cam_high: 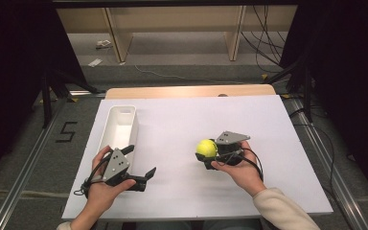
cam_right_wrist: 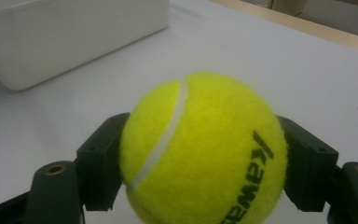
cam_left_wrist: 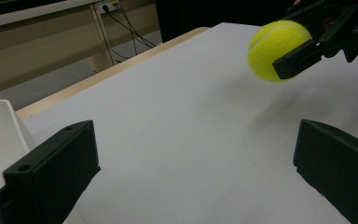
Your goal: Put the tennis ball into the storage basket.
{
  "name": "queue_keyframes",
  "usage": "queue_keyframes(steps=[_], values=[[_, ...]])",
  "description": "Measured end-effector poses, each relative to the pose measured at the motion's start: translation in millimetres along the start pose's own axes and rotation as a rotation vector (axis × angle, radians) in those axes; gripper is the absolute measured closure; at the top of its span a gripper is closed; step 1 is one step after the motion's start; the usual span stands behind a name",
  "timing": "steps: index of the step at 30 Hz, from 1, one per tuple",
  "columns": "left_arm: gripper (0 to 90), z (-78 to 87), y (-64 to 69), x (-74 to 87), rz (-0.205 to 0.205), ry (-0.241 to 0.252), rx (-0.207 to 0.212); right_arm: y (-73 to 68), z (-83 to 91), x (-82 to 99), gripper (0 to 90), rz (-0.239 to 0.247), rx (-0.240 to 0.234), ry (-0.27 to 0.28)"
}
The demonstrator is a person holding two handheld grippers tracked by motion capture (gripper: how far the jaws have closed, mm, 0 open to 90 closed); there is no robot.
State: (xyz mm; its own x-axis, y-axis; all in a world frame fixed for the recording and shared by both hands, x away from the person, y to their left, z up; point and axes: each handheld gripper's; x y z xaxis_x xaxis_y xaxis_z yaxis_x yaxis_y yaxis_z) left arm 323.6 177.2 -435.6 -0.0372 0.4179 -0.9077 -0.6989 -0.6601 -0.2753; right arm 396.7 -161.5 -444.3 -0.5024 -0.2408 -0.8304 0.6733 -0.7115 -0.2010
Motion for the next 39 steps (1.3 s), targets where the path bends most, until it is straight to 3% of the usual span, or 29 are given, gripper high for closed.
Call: queue_keyframes(steps=[39], values=[[0.0,-1.0,0.7,0.1,-0.001,-0.002,0.004,-6.0,-9.3,-4.2,27.1,0.01,-0.014,-0.003]])
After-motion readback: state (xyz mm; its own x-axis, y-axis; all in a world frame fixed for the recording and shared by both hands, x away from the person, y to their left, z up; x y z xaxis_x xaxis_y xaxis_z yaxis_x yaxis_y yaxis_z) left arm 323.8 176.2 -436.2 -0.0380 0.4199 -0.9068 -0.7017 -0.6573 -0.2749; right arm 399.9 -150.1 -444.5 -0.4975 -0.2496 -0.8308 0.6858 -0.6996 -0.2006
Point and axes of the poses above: each handheld gripper's, and its own axes: z roughly backward along the jaws, x roughly out of its underside, y roughly to its right, and after that the axes turned 11 degrees about -z, right-handed
